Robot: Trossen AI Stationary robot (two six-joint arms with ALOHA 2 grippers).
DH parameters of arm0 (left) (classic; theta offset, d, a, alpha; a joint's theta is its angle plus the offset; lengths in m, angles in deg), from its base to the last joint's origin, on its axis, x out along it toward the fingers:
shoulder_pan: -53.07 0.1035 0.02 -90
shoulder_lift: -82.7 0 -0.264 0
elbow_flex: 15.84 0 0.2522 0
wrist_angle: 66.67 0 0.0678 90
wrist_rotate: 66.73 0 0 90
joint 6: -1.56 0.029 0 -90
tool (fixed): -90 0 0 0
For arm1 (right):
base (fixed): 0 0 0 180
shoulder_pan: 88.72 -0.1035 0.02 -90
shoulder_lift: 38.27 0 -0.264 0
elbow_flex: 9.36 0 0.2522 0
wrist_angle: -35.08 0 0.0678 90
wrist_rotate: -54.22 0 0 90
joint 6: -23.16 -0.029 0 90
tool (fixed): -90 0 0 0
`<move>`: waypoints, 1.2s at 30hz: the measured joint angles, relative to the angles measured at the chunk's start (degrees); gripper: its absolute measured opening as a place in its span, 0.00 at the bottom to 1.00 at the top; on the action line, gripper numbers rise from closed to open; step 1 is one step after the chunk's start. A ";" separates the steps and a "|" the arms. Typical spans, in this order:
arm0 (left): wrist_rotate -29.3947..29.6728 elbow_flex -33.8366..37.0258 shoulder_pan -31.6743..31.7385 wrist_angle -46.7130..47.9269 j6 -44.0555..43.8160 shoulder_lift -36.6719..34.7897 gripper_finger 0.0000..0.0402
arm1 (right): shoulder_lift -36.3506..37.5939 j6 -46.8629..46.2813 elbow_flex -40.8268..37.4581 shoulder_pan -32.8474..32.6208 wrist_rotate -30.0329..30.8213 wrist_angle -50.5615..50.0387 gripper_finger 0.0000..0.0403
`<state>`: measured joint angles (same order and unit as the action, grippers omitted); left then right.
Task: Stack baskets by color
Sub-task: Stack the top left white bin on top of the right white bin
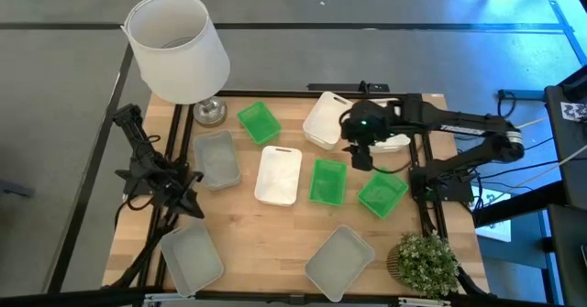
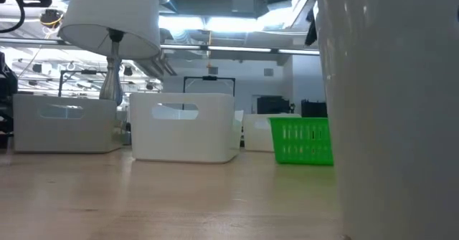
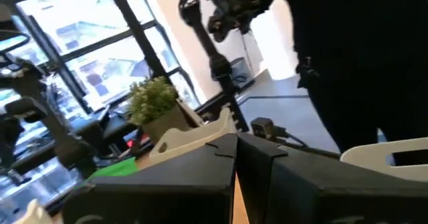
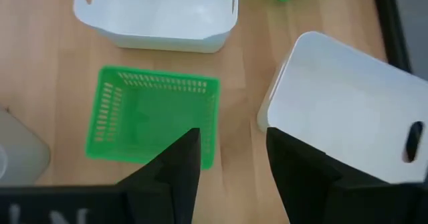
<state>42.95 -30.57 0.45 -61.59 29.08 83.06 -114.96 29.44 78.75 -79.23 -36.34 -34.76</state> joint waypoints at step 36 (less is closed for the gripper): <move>43.72 -14.56 2.51 -9.97 -10.97 12.22 0.00 | -26.27 1.65 0.00 11.66 -3.63 11.02 0.42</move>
<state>86.66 -45.13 2.96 -71.56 18.11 95.27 -141.23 31.10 78.75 -67.56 -39.97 -23.74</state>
